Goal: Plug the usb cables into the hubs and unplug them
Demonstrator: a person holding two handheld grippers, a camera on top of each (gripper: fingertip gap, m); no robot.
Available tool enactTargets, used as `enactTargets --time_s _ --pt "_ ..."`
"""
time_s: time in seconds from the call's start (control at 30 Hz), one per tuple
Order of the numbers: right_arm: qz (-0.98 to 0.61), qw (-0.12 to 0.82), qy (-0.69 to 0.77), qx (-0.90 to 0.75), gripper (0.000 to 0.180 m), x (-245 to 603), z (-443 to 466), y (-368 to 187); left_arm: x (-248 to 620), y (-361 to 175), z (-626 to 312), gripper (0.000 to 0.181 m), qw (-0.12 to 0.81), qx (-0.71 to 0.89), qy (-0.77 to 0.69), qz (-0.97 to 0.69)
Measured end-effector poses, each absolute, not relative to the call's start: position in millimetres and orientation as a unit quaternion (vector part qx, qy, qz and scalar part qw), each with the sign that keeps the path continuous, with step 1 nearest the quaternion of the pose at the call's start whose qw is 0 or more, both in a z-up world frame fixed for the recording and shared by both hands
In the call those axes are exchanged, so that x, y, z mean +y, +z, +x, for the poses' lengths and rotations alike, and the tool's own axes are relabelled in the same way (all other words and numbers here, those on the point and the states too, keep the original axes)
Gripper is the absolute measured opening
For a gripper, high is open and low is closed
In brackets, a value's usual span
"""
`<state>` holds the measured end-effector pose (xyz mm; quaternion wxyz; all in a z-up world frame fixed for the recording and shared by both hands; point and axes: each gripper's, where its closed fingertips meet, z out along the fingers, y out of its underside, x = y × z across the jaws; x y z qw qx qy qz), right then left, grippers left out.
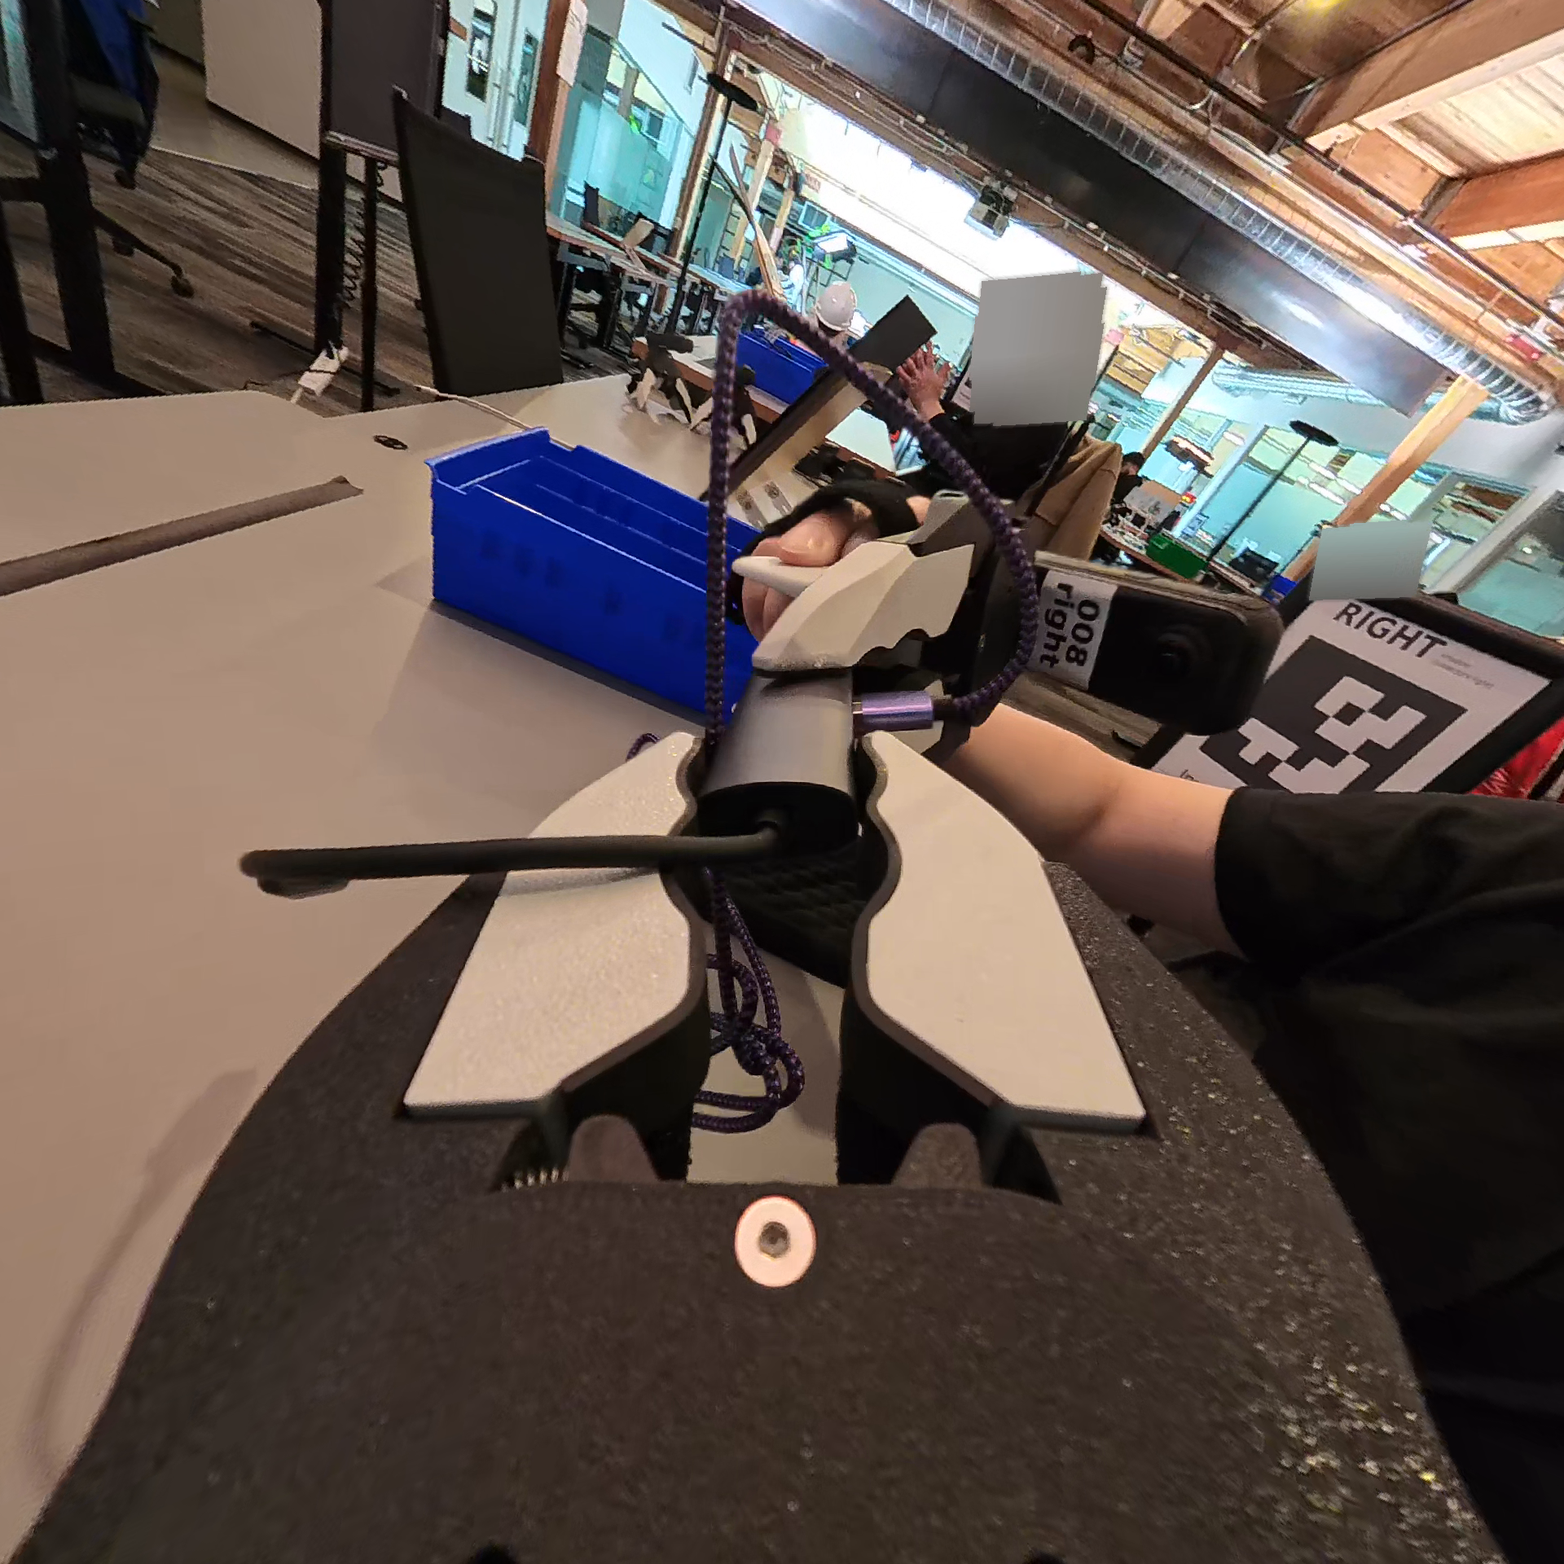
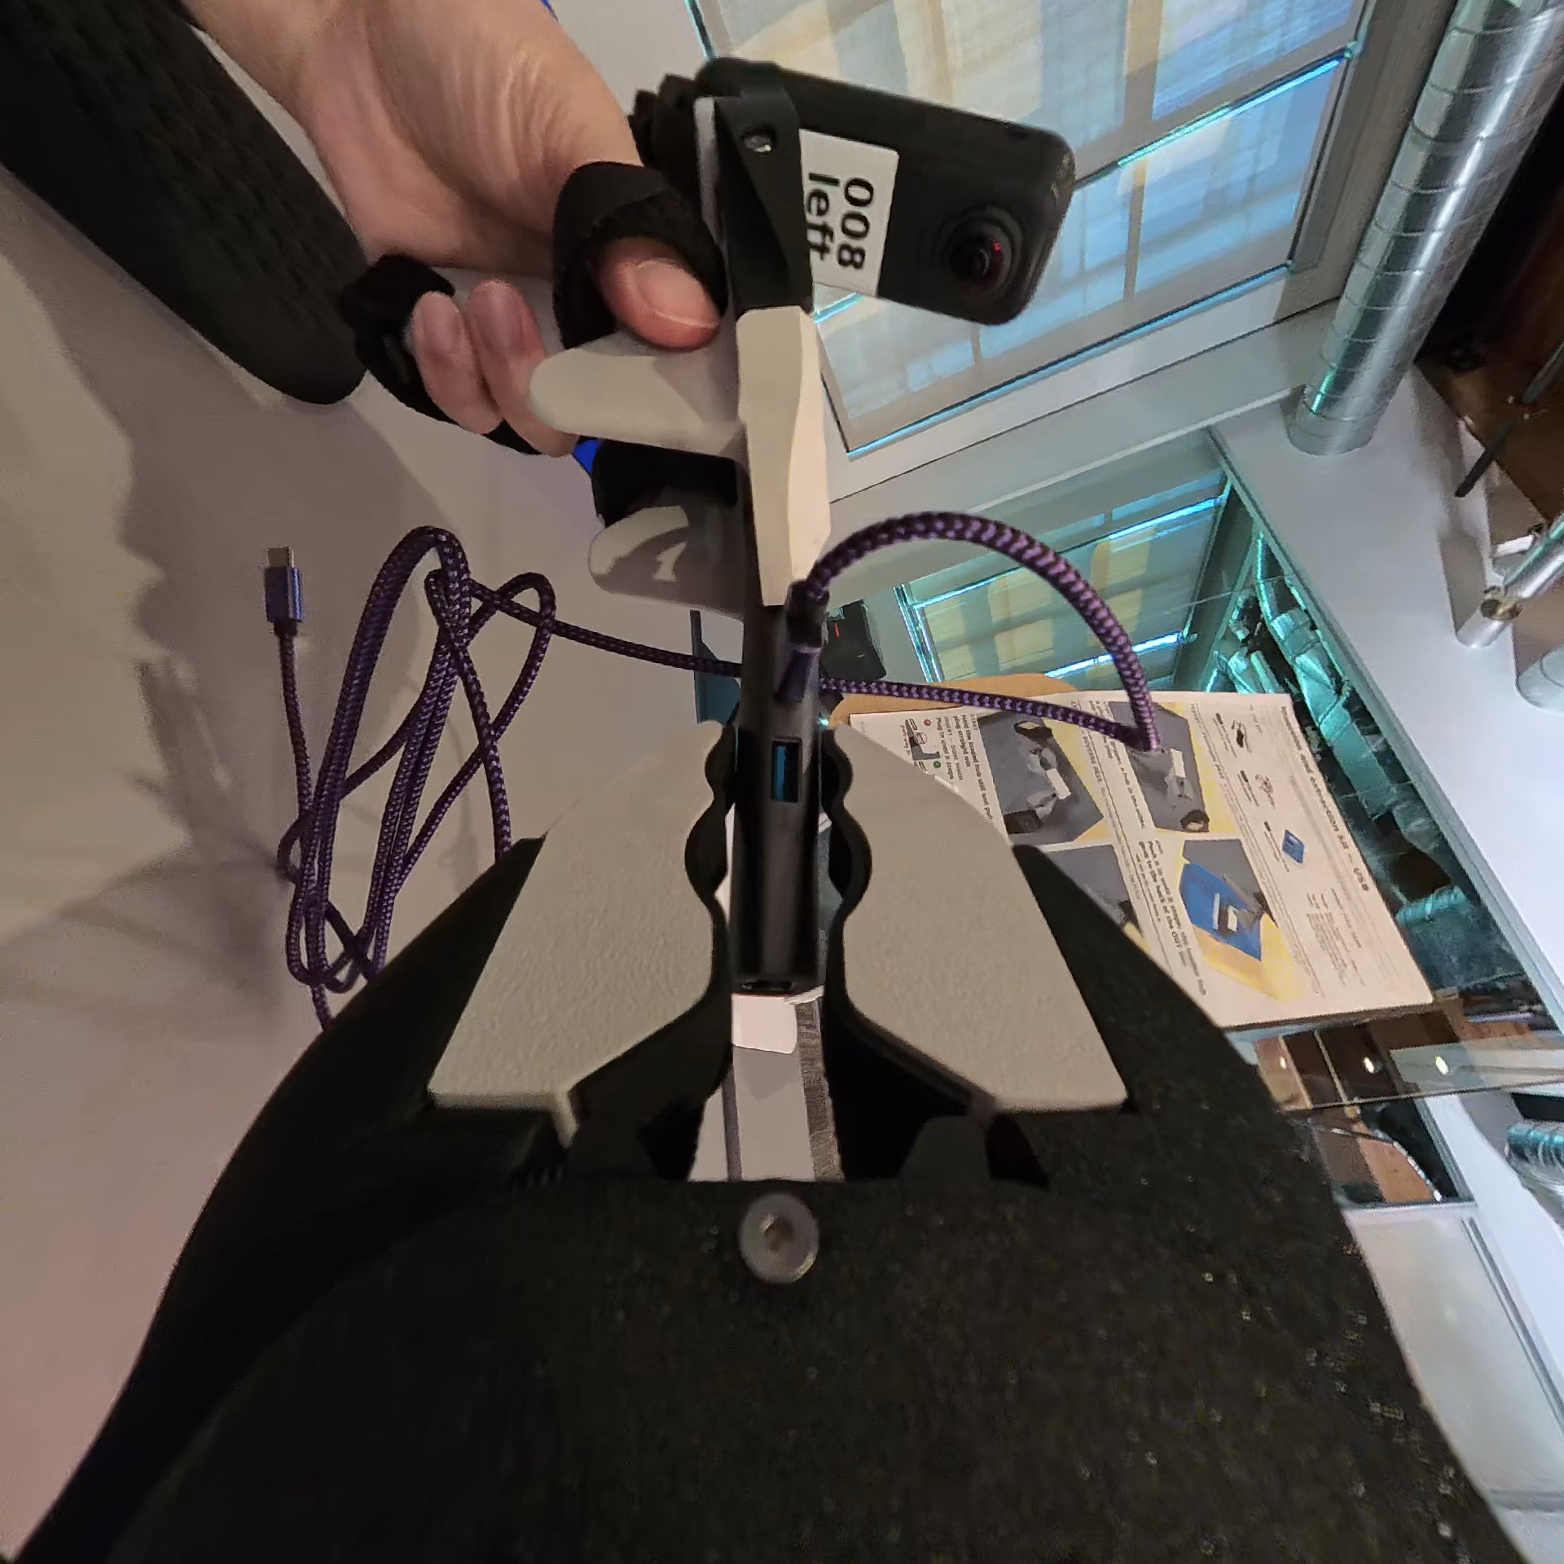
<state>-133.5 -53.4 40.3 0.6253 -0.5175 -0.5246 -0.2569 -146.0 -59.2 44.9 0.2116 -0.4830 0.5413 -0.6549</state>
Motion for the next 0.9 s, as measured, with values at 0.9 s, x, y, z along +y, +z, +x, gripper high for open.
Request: enactTargets --time_s 0.9 --pt "-0.743 0.655 0.119 -0.067 0.034 5.6 -117.8 -12.8 48.4 -8.2 -143.5 0.032 0.512 0.442 -0.432 -0.597"
